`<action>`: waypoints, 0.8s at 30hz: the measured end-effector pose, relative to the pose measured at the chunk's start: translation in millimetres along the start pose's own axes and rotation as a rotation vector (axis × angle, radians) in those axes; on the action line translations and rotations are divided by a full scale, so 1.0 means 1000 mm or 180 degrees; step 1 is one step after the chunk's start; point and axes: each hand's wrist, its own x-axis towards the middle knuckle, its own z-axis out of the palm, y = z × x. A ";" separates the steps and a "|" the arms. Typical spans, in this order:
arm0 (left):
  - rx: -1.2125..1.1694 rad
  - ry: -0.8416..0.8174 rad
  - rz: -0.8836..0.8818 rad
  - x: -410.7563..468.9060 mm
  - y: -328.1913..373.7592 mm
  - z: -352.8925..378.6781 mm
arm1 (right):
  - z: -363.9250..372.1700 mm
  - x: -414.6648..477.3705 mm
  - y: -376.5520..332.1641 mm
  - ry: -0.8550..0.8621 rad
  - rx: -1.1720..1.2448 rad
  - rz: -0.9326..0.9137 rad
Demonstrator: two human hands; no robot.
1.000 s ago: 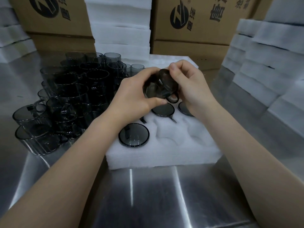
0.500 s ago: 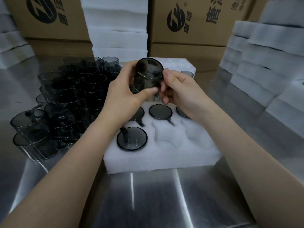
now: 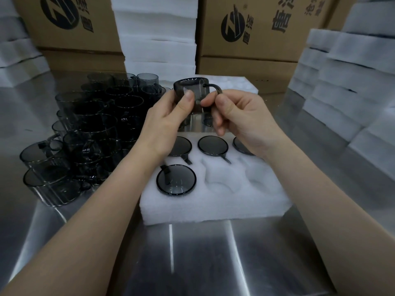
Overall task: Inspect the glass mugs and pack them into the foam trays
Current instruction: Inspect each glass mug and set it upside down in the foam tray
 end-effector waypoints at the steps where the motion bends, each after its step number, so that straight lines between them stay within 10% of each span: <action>1: -0.0014 -0.0049 -0.0005 0.000 -0.001 0.001 | 0.001 0.001 0.000 0.0092 -0.0035 -0.0003; 18: 0.0267 -0.0304 0.0221 -0.004 0.002 0.002 | -0.002 0.005 0.000 0.0713 0.0151 0.0340; 24: 0.0311 -0.0552 0.0021 -0.001 0.000 0.004 | 0.002 0.002 0.000 -0.0081 0.0757 0.0631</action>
